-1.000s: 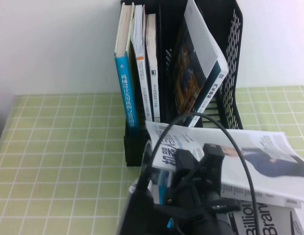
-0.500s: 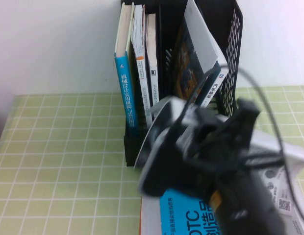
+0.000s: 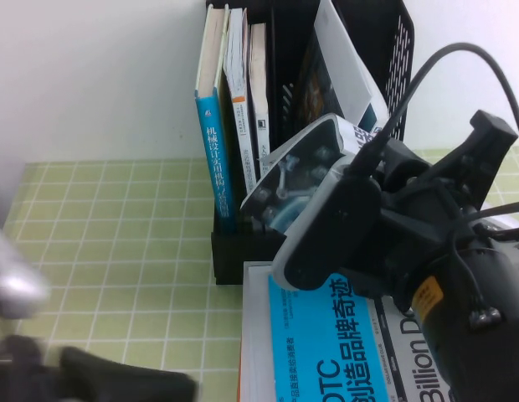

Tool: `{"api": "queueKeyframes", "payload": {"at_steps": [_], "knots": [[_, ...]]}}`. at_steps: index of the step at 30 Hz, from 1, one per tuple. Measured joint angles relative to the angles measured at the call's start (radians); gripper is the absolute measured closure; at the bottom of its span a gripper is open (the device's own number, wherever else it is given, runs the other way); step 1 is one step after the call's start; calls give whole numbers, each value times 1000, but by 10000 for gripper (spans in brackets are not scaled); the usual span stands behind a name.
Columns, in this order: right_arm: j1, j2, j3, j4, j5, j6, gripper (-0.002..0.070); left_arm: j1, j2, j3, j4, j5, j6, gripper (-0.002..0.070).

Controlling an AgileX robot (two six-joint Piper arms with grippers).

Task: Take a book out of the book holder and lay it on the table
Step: Place the picked book on the book

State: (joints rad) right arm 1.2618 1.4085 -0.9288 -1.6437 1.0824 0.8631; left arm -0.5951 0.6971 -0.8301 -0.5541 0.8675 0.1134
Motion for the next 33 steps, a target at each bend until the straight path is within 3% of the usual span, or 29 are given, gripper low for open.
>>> {"api": "queueKeyframes", "payload": {"at_steps": [6, 11, 16, 22, 28, 33], "knots": [[17, -4, 0, 0, -2, 0, 650, 0, 199, 210, -411, -268, 332, 678], [78, -4, 0, 0, -6, 0, 650, 0, 423, 187, -754, -401, 688, 678], [142, -4, 0, 0, 9, 0, 650, 0, 647, 104, -999, -467, 990, 678], [184, -10, 2, 37, 94, 0, 650, 54, 848, -35, -1061, -479, 1097, 678], [221, -24, 2, 180, 62, 0, 650, 213, 916, -148, -1063, -406, 1107, 678], [221, -30, 11, 344, -107, 0, 650, 345, 916, -171, -1059, -222, 1107, 678]]}}
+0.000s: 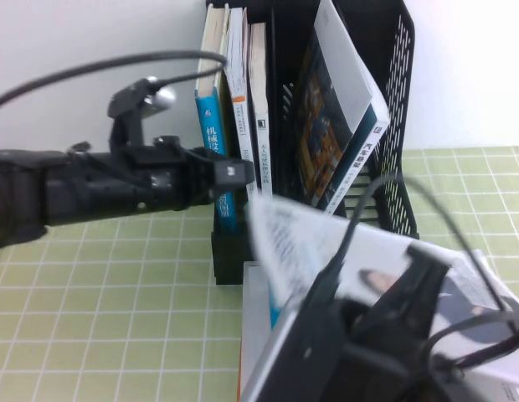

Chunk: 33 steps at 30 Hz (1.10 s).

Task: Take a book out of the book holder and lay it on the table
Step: Place the picked book on the book

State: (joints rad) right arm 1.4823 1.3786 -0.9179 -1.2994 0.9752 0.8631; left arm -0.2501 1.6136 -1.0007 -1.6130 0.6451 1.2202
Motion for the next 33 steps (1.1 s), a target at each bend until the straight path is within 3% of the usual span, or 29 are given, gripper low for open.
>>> {"api": "queueKeyframes", "payload": {"at_steps": [5, 10, 18, 25, 33], "knots": [[-2, 7, 77, 28, -289, 0, 650, 72, 0, -4, 29, 147, -10, 678], [-2, 57, 102, 28, -434, 54, 650, 109, -9, -4, 45, 246, -19, 678], [-81, 169, 104, 63, -505, 125, 650, 122, -93, -4, 117, 322, -52, 678], [-248, 166, 104, 165, -499, 119, 650, 122, -221, -4, 239, 342, -130, 677], [-346, 98, 104, 370, -582, 162, 649, 122, -407, -4, 358, 333, -233, 678]]}}
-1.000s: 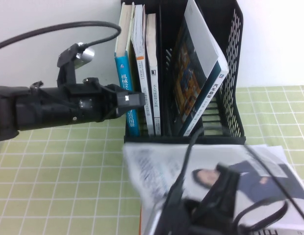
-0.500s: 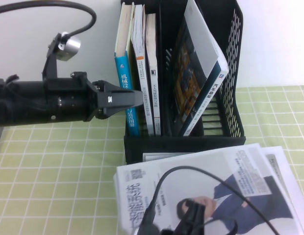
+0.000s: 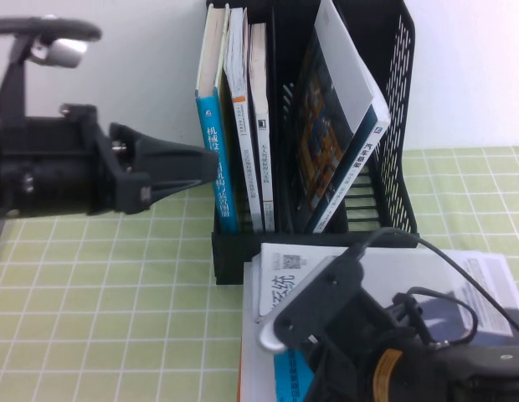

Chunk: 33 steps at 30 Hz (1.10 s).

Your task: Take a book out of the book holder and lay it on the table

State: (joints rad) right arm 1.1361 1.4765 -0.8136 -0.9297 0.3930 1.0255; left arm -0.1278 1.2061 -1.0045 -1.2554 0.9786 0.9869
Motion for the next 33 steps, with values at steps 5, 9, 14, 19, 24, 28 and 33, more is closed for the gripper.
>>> {"api": "queueKeyframes", "payload": {"at_steps": [5, 9, 14, 19, 24, 28, 33], "knots": [[-4, -12, 0, 137, 37, 11, 588, 0, -142, 0, 119, -18, -85, 678], [-4, -12, 0, 330, 62, -102, 374, 0, -238, 0, 196, -18, -154, 678], [-4, -16, -43, 606, 85, -413, 197, 0, -338, 0, 320, -6, -249, 678], [-6, -54, -198, 996, 186, -886, 172, 0, -407, 0, 439, 17, -333, 678], [-6, -86, -434, 1265, 406, -1269, 192, 0, -502, 0, 485, 34, -392, 677], [-6, -124, -600, 1282, 599, -1383, 386, 0, -600, 0, 554, 55, -472, 677], [-6, -223, -725, 1098, 781, -1450, 638, 0, -783, 37, 682, 67, -627, 677]]}}
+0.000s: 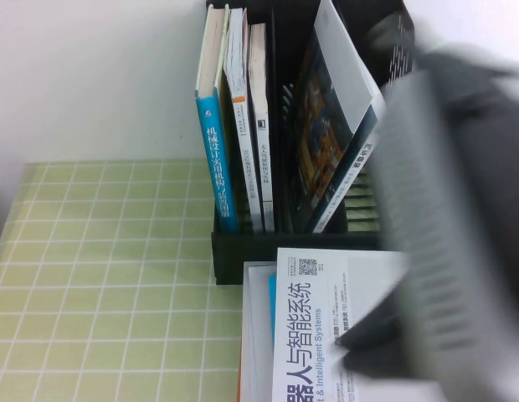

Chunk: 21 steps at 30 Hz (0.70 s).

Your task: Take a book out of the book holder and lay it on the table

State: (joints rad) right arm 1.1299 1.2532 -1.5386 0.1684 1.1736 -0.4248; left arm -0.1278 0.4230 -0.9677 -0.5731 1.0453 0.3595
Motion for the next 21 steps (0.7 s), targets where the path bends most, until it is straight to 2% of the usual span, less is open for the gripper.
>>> {"api": "queueKeyframes", "payload": {"at_steps": [3, 6, 12, 16, 21], "knots": [[0, -79, -2, -133, 44, -2, 663, 0, -124, 61, 62, 3, -73, 677], [-2, -174, 30, -177, 47, -13, 670, 0, -236, 151, 126, 3, -140, 678], [-2, -386, 290, -262, -58, 22, 673, 0, -410, 367, 162, -60, -210, 677], [-2, -535, 561, -379, -217, 176, 673, 0, -440, 482, 174, -127, -214, 678], [-2, -710, 854, -611, -388, 493, 673, 0, -440, 573, 189, -280, -216, 678]]}}
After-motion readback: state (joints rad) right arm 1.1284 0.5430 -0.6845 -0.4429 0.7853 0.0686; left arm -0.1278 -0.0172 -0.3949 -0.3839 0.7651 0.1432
